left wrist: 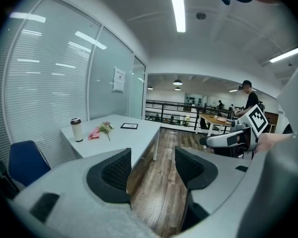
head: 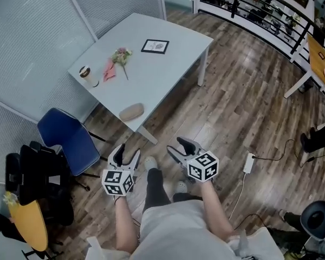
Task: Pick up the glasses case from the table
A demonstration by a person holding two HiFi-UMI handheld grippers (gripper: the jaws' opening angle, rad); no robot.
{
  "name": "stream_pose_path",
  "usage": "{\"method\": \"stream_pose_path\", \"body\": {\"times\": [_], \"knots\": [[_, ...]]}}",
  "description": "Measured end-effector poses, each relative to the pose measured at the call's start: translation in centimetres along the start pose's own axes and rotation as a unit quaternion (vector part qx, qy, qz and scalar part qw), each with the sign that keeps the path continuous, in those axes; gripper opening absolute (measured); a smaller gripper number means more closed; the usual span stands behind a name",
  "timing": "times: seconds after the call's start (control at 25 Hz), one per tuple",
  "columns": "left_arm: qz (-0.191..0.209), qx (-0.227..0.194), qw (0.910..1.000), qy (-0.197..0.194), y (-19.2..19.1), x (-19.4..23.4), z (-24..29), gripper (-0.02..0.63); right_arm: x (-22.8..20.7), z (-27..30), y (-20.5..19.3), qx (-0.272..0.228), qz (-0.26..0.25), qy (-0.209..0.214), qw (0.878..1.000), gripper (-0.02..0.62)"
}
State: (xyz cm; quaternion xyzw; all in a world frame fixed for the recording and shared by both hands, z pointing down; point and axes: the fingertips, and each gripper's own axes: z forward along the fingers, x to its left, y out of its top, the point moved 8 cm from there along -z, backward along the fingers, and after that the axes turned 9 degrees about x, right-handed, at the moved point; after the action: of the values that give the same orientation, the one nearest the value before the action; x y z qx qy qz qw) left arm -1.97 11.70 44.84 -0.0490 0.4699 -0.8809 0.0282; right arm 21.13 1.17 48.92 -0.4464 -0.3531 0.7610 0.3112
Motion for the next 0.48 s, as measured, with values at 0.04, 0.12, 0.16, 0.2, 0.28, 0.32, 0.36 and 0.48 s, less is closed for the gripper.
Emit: {"method": "stream_pose_path", "body": {"times": [0.04,0.12,0.16,0.2,0.28,0.32,0.36,0.48], "knots": [[0.004,0.003,1.0000,-0.002,0.1,0.4,0.5,0.262,-0.2,0.2,0.1,-0.001,0.001,-0.002,1.000,0.218],[0.014,0.011,0.9998,-0.008,0.1,1.2,1.5,0.262,-0.5,0.7,0.2,-0.002,0.003,-0.005,1.000,0.217],[0.021,0.016,0.9996,-0.012,0.0,1.6,2.0,0.262,-0.7,1.0,0.2,-0.002,0.005,-0.008,1.000,0.218],[0.029,0.021,0.9992,-0.016,0.0,2.1,2.6,0.262,-1.0,1.3,0.2,-0.003,0.006,-0.010,1.000,0.218],[0.043,0.032,0.9983,-0.025,-0.1,3.1,3.8,0.262,-1.6,2.1,0.2,-0.001,0.010,-0.016,1.000,0.217],[0.049,0.038,0.9976,-0.029,-0.1,3.7,4.5,0.262,-1.9,2.5,0.2,0.001,0.011,-0.019,1.000,0.218],[0.055,0.044,0.9970,-0.033,0.0,4.4,5.2,0.262,-2.2,3.0,0.4,0.004,0.012,-0.022,1.000,0.218],[0.070,0.057,0.9949,-0.045,0.3,6.9,7.1,0.262,-2.8,5.2,1.1,0.009,0.016,-0.028,0.999,0.218]]}}
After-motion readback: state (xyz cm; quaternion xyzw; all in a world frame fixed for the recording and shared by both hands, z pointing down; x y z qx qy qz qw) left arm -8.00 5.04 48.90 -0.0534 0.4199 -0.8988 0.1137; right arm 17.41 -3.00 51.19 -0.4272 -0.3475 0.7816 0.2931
